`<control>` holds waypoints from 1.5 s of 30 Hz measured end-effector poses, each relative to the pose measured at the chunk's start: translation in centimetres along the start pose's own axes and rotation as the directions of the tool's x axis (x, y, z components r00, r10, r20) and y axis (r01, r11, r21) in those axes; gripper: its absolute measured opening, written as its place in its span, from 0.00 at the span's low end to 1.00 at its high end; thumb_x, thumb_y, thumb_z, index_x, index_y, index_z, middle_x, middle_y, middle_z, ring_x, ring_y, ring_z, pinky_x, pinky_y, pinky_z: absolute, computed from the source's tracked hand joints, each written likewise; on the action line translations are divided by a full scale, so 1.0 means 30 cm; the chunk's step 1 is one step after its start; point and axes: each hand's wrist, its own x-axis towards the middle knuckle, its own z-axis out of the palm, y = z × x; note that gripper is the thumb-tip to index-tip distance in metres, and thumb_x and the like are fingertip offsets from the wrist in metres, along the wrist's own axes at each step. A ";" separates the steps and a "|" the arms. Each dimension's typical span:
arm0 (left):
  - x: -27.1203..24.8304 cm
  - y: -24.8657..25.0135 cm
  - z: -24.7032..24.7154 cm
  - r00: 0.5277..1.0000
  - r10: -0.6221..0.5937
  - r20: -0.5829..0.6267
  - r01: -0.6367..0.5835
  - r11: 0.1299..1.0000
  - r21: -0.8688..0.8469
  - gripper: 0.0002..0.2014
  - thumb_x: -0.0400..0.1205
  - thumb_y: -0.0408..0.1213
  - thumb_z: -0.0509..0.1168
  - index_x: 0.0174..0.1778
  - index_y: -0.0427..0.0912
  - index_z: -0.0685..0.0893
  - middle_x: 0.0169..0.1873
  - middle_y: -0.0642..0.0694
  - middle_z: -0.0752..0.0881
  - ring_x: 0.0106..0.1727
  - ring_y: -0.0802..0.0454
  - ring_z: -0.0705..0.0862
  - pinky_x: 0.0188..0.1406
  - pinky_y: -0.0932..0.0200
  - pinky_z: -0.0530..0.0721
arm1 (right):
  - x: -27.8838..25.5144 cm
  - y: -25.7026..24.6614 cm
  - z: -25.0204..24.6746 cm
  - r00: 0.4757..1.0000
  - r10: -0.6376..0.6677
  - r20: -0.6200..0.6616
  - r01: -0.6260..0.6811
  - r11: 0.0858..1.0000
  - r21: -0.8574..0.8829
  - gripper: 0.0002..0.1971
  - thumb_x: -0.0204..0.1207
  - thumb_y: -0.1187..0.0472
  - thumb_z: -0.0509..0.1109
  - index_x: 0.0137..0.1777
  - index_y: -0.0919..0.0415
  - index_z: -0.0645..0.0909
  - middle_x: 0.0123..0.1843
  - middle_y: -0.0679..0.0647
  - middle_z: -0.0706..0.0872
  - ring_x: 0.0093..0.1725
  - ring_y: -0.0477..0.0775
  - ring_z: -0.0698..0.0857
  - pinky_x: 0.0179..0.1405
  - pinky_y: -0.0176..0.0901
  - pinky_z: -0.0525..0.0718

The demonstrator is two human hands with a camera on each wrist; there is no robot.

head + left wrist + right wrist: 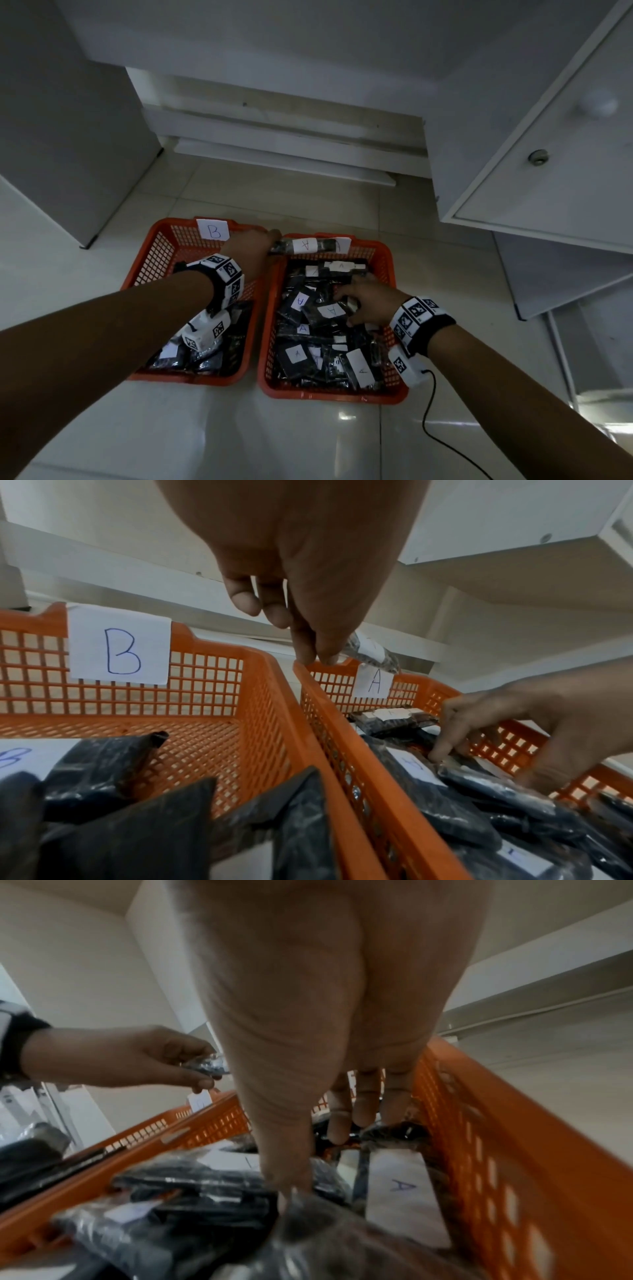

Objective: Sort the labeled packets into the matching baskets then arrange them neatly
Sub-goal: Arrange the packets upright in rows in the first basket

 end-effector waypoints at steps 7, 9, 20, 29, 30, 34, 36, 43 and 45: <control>0.005 -0.002 0.018 0.999 0.032 0.019 -0.033 0.999 0.024 0.14 0.84 0.50 0.68 0.59 0.47 0.81 0.46 0.43 0.85 0.43 0.43 0.86 0.42 0.49 0.87 | 0.008 0.000 0.026 0.999 -0.018 -0.041 0.016 0.999 -0.047 0.41 0.71 0.50 0.86 0.83 0.35 0.72 0.70 0.50 0.71 0.71 0.54 0.67 0.68 0.51 0.78; 0.005 -0.003 0.027 0.999 0.036 0.014 -0.037 0.999 0.035 0.15 0.83 0.51 0.69 0.60 0.46 0.81 0.46 0.42 0.86 0.44 0.42 0.86 0.41 0.50 0.85 | 0.011 -0.001 0.021 0.999 -0.017 -0.041 0.016 0.999 -0.039 0.38 0.68 0.49 0.87 0.77 0.37 0.76 0.68 0.50 0.70 0.69 0.55 0.67 0.65 0.51 0.78; 0.011 -0.028 0.022 0.999 -0.005 -0.041 0.002 0.998 -0.069 0.09 0.83 0.46 0.71 0.51 0.46 0.82 0.44 0.45 0.86 0.43 0.44 0.85 0.42 0.50 0.83 | -0.040 0.054 -0.122 0.963 0.105 -0.247 -0.159 0.964 -0.212 0.34 0.67 0.41 0.83 0.73 0.46 0.81 0.78 0.50 0.78 0.80 0.58 0.68 0.76 0.62 0.73; -0.006 -0.031 0.022 0.999 0.005 -0.043 -0.009 0.997 -0.080 0.08 0.81 0.44 0.72 0.48 0.46 0.82 0.42 0.45 0.86 0.42 0.44 0.85 0.41 0.49 0.85 | -0.010 0.058 -0.074 0.976 0.078 -0.204 -0.143 0.936 -0.322 0.35 0.72 0.43 0.81 0.79 0.40 0.74 0.75 0.53 0.76 0.78 0.61 0.68 0.73 0.61 0.70; -0.007 -0.030 0.022 0.999 0.002 -0.041 -0.005 0.997 -0.078 0.07 0.81 0.44 0.72 0.48 0.46 0.83 0.43 0.45 0.86 0.42 0.44 0.85 0.41 0.49 0.85 | -0.006 0.056 -0.067 0.976 0.066 -0.209 -0.135 0.932 -0.336 0.35 0.72 0.43 0.81 0.78 0.40 0.74 0.73 0.53 0.77 0.76 0.61 0.69 0.72 0.61 0.71; -0.007 -0.020 0.022 0.999 0.004 -0.032 -0.006 0.998 -0.060 0.08 0.80 0.44 0.72 0.51 0.45 0.83 0.43 0.44 0.86 0.42 0.43 0.85 0.41 0.49 0.85 | 0.006 0.042 -0.053 0.975 0.076 -0.210 -0.149 0.921 -0.359 0.36 0.70 0.43 0.82 0.78 0.41 0.73 0.73 0.54 0.76 0.75 0.61 0.71 0.73 0.62 0.71; -0.007 -0.016 0.020 1.000 0.010 -0.023 -0.012 0.998 -0.056 0.09 0.80 0.44 0.71 0.52 0.45 0.83 0.44 0.43 0.86 0.43 0.42 0.85 0.42 0.48 0.86 | 0.001 0.037 -0.055 0.974 0.090 -0.206 -0.160 0.920 -0.358 0.38 0.70 0.41 0.81 0.79 0.42 0.73 0.75 0.55 0.75 0.76 0.62 0.71 0.73 0.62 0.71; -0.013 -0.015 0.007 0.999 0.031 -0.036 -0.033 0.998 -0.047 0.09 0.82 0.44 0.71 0.52 0.44 0.83 0.43 0.43 0.86 0.41 0.42 0.85 0.39 0.50 0.84 | -0.121 0.032 -0.098 0.998 0.016 -0.068 -0.018 0.999 -0.037 0.09 0.78 0.55 0.74 0.56 0.44 0.81 0.54 0.46 0.84 0.55 0.53 0.86 0.48 0.49 0.86; -0.015 -0.018 0.003 0.999 0.039 -0.038 -0.040 0.998 -0.050 0.09 0.82 0.45 0.71 0.51 0.44 0.82 0.42 0.43 0.86 0.41 0.43 0.85 0.38 0.51 0.83 | -0.180 0.020 -0.110 0.994 0.039 0.103 -0.045 0.997 0.060 0.11 0.77 0.55 0.76 0.58 0.42 0.83 0.52 0.43 0.87 0.51 0.47 0.88 0.50 0.48 0.90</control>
